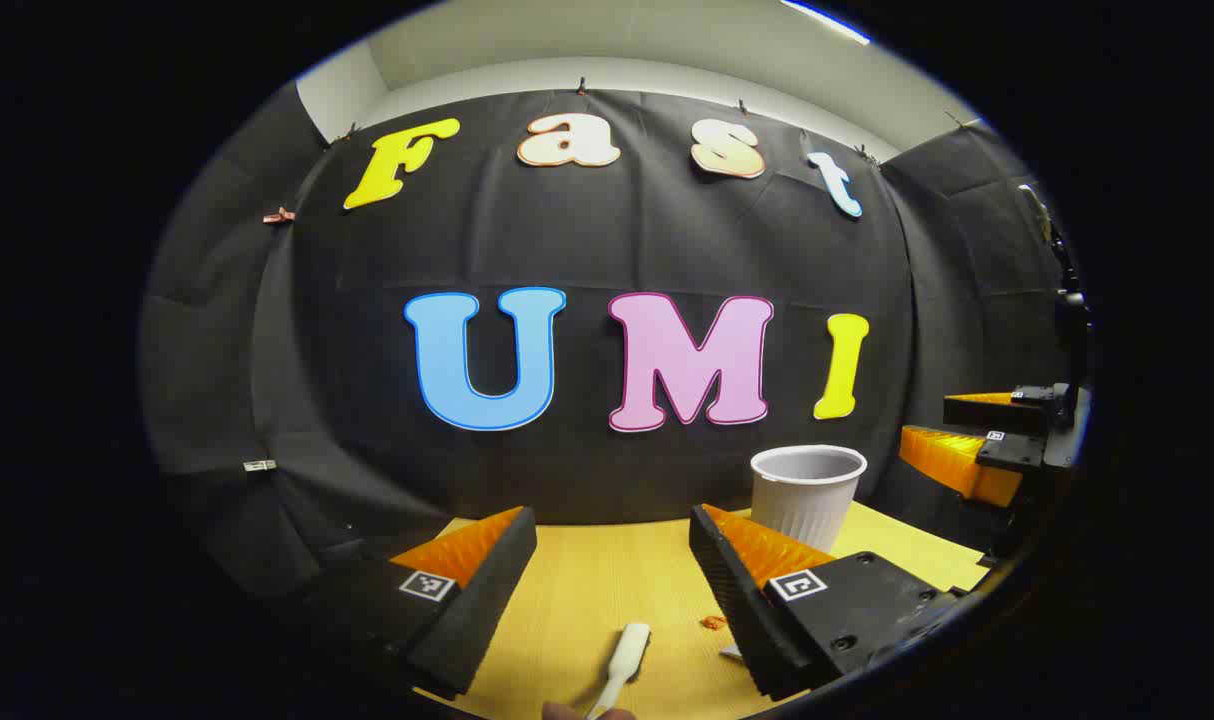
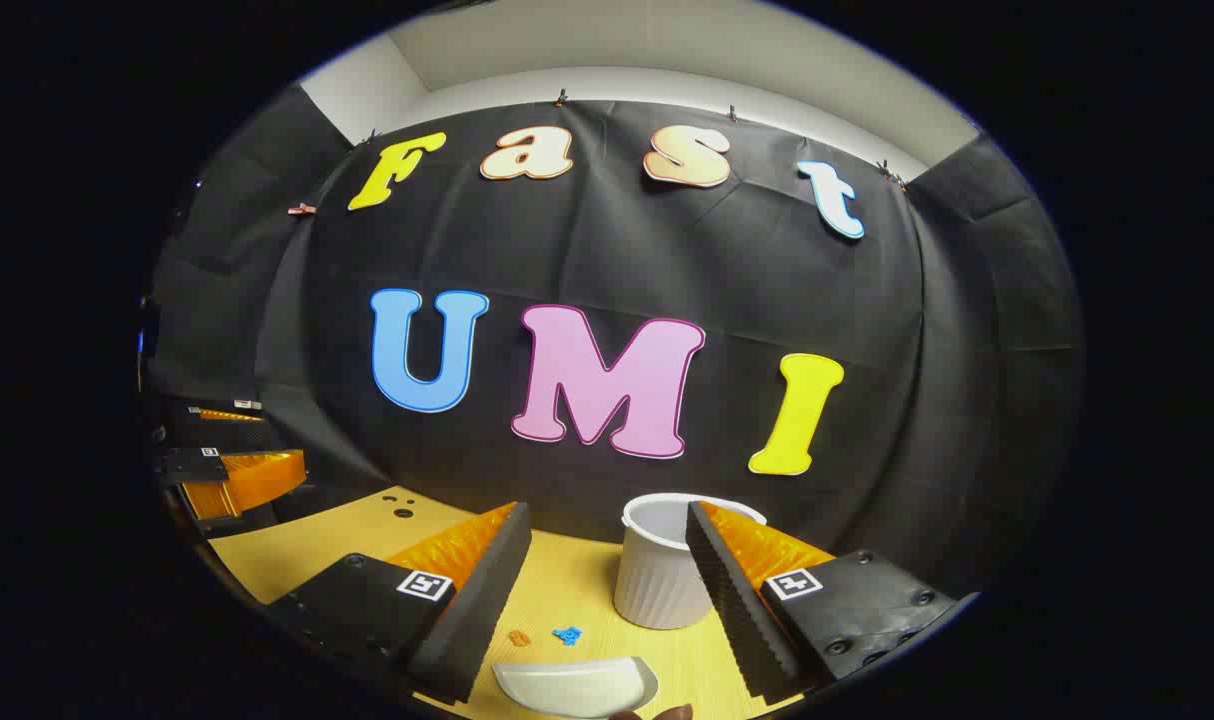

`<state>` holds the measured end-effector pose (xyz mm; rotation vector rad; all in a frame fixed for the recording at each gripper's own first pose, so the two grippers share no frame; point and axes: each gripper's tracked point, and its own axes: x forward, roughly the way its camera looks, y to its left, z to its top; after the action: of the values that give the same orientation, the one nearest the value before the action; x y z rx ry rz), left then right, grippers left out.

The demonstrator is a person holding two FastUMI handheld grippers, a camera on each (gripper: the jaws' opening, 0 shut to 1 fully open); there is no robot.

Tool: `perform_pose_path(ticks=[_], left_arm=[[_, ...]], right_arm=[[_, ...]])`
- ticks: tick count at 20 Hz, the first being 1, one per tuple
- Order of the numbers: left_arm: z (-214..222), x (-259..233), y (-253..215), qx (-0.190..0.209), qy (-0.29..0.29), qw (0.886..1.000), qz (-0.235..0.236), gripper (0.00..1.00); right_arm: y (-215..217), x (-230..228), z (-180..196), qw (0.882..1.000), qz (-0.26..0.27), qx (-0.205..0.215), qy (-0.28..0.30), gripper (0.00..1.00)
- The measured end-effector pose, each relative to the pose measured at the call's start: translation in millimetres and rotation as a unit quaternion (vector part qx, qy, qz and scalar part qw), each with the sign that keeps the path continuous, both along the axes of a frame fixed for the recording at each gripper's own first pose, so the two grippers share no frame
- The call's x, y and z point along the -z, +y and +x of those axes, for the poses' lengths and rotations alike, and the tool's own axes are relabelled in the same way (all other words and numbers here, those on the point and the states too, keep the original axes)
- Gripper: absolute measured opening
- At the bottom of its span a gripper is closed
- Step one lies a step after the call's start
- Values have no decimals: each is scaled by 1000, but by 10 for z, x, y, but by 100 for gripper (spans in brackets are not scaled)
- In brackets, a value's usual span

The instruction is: Pick up the small broom and dustpan from the desktop, sweep the trash into the dustpan with the broom, and then empty the trash into the garbage bin.

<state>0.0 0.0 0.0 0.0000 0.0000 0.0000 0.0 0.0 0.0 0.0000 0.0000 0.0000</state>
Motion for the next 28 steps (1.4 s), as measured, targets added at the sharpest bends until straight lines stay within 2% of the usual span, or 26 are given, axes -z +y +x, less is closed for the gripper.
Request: perform_pose_path(ticks=[13,16,19,22,25,28], left_arm=[[35,13,-39,0,3,1000,5,98],[35,48,-49,1,7,1000,6,98],[39,94,-64,3,14,1000,8,98],[18,144,-75,5,20,1000,7,98],[-9,196,-64,3,26,1000,4,98],[-26,265,-42,-3,35,999,5,98]], right_arm=[[7,32,37,1000,1,-10,6,97],[33,154,19,999,-9,-29,28,97],[94,364,-61,994,-9,-78,70,98],[113,823,-237,978,16,-119,171,97],[26,1386,-466,951,12,-123,283,98],[4,1967,-716,919,-3,-132,370,98]])
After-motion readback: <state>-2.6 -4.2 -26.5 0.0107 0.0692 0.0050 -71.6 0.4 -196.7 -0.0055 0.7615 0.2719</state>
